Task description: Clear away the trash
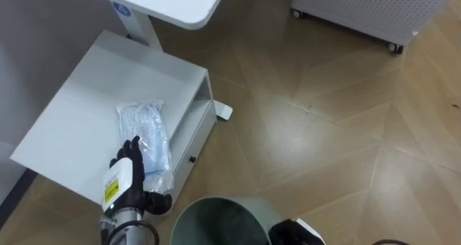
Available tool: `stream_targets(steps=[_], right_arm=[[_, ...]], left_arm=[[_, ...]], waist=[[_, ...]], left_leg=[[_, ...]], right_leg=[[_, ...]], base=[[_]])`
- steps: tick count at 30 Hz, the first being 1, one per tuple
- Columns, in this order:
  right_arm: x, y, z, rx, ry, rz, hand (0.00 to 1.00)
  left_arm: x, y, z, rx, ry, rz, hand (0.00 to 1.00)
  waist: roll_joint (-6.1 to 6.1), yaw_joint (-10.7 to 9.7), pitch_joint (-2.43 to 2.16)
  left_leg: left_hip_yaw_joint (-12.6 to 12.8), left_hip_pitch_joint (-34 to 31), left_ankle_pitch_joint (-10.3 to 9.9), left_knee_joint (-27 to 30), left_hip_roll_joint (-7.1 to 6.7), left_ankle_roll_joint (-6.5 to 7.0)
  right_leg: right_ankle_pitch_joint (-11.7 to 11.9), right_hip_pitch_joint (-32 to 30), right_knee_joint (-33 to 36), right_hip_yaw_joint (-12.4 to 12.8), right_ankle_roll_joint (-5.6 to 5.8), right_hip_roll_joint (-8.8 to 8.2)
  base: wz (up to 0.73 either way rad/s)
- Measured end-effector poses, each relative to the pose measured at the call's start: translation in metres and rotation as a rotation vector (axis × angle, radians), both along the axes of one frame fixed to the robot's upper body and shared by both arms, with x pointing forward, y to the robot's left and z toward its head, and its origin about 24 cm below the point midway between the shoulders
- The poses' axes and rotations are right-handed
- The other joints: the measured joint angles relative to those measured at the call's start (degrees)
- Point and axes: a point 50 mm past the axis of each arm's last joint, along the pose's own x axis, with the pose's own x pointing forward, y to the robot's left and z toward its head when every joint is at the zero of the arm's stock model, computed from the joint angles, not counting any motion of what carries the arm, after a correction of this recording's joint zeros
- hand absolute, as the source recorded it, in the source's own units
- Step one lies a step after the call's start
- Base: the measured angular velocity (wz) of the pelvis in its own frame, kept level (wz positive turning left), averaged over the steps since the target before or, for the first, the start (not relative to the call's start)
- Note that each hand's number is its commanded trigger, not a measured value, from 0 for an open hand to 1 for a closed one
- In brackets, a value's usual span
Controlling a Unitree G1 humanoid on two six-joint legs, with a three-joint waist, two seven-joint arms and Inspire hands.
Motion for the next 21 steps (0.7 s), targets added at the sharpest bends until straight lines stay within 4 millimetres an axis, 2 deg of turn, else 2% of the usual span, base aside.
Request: stream_targets(steps=[2,11,12,13,14,18,21], right_arm=[[0.002,0.001,0.001,0.005,0.007,-0.006,1.0],[0.01,0.005,0.006,0.016,0.015,0.0,1.0],[0.01,0.006,0.006,0.019,0.018,-0.001,1.0],[0.01,0.006,0.006,0.019,0.021,0.0,1.0],[0.011,0.004,0.006,0.016,0.023,-0.006,1.0],[0.011,0.003,0.006,0.036,0.037,-0.028,1.0],[0.012,0.002,0.005,0.039,0.054,-0.042,1.0]], left_arm=[[0.004,0.001,0.003,0.046,0.001,-0.02,0.0],[0.006,0.0,0.003,0.205,0.054,-0.091,0.0],[0.006,0.0,0.003,0.211,0.056,-0.095,0.13],[0.008,0.0,0.004,0.219,0.06,-0.098,0.69],[0.009,0.0,0.006,0.222,0.062,-0.097,1.0],[0.012,0.0,0.008,0.237,0.064,-0.092,1.0],[0.018,0.004,0.018,0.266,0.021,-0.063,1.0]], waist=[[0.31,0.0,0.18],[0.37,-1.0,0.21],[0.37,-1.0,0.21],[0.37,-1.0,0.21],[0.37,-1.0,0.21],[0.36,-1.0,0.21],[0.37,-1.0,0.21]], left_leg=[[0.3,-0.4,-0.1,0.3,0.0,0.16],[0.6,-3.4,-0.2,1.8,-0.03,0.4],[0.7,-3.4,-0.2,1.8,-0.03,0.41],[0.8,-3.4,-0.2,1.9,-0.03,0.42],[0.8,-3.4,-0.2,1.9,-0.03,0.43],[0.8,-3.4,-0.2,1.9,-0.06,0.44],[0.8,-3.4,-0.2,1.9,-0.05,0.45]], right_leg=[[0.0,-0.6,0.3,0.4,0.0,-0.02],[-0.2,-3.6,1.9,0.0,-0.16,-0.83],[-0.2,-3.7,2.0,0.0,-0.16,-0.88],[-0.2,-3.7,2.1,0.0,-0.14,-0.93],[-0.2,-3.7,2.0,-0.1,-0.14,-0.96],[-0.2,-3.7,2.1,-0.1,-0.17,-1.04],[-0.3,-3.7,1.7,-0.1,-0.2,-1.02]], base=[[-0.05],[0.01],[0.03],[0.0],[0.0],[0.0],[0.0]])
